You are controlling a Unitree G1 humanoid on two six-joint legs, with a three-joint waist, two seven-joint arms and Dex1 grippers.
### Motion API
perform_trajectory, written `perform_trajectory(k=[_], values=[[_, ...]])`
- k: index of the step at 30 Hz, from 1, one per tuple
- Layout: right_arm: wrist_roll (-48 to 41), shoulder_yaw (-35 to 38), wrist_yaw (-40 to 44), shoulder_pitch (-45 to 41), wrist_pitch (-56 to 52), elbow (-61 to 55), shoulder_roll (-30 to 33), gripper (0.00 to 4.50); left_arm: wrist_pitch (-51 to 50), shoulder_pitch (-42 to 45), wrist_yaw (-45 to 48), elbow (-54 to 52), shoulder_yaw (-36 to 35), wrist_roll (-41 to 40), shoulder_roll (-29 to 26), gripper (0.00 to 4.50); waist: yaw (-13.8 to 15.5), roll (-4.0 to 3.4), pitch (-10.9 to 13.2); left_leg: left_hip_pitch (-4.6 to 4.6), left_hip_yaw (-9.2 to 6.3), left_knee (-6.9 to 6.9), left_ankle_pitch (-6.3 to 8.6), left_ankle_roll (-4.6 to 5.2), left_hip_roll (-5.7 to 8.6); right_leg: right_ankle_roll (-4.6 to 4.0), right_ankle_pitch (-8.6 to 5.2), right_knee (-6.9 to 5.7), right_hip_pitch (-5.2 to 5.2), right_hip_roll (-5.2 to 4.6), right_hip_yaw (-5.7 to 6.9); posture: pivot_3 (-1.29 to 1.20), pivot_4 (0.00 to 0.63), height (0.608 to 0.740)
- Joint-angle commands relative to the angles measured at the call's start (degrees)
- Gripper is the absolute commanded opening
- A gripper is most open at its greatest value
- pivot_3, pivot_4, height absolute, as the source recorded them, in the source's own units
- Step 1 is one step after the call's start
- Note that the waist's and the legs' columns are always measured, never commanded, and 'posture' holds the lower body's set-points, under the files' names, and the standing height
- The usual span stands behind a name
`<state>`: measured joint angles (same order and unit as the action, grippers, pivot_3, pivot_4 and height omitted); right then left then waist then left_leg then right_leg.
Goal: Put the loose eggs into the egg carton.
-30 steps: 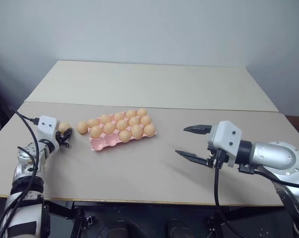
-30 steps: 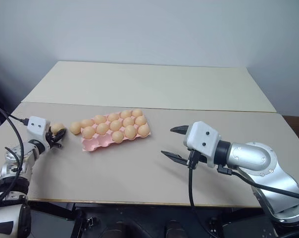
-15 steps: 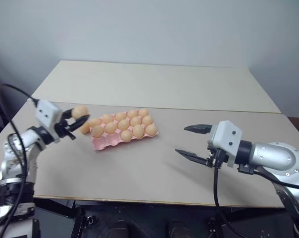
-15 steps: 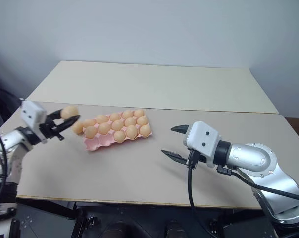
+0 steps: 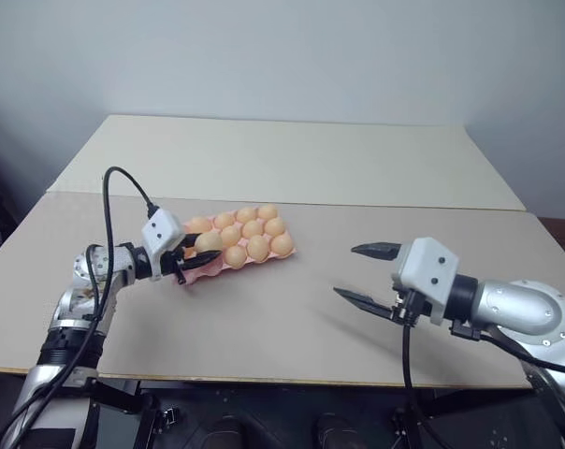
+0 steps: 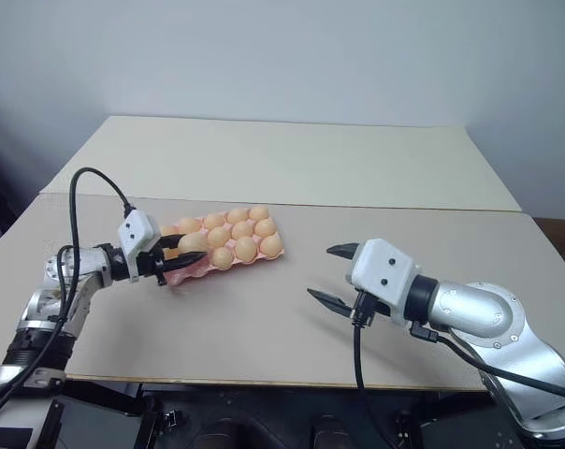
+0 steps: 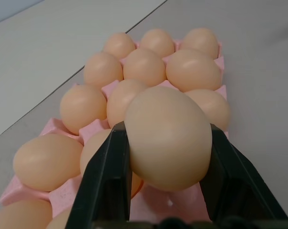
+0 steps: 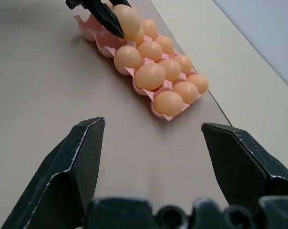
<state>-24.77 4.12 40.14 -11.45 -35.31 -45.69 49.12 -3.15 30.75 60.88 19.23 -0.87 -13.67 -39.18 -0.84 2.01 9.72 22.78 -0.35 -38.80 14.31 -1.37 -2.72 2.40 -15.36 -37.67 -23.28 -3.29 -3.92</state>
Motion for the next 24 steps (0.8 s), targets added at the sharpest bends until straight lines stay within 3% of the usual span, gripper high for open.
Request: perform_trajectory(k=[1,8,13,24], values=[[0.2,2.0,-1.1,-0.1,-0.1,-2.0,0.2,3.82,1.7,1.5,1.4,-0.6,-1.2,-0.6,-1.0,1.63,0.0,0.00,0.0,0.00,0.00,0.00,0.00,0.00,0.00,0.00,0.00,0.00,0.00,0.00,0.00,0.00,0.150,0.740],[0.6,1.5,-1.2,-0.5,0.8,-1.2,0.0,3.82,0.9,0.5,5.7,-2.4,-1.3,-2.3,-1.5,1.63,0.0,0.00,0.0,0.00,0.00,0.00,0.00,0.00,0.00,0.00,0.00,0.00,0.00,0.00,0.00,0.00,0.150,0.740],[0.8,1.5,-0.9,-0.6,1.1,-0.9,-0.1,3.82,2.0,-0.2,2.2,-3.4,-1.7,-0.6,-1.1,3.13,0.0,0.00,0.0,0.00,0.00,0.00,0.00,0.00,0.00,0.00,0.00,-0.01,0.00,0.00,0.00,0.00,0.150,0.740],[0.6,1.8,-0.5,-0.4,0.9,-1.1,0.1,3.82,0.4,-2.6,1.7,-8.3,-5.7,-3.7,-3.9,3.13,-0.1,0.00,0.0,0.00,0.00,0.00,0.00,0.00,-0.02,0.00,0.00,-0.01,0.00,0.00,0.00,0.00,0.150,0.740]])
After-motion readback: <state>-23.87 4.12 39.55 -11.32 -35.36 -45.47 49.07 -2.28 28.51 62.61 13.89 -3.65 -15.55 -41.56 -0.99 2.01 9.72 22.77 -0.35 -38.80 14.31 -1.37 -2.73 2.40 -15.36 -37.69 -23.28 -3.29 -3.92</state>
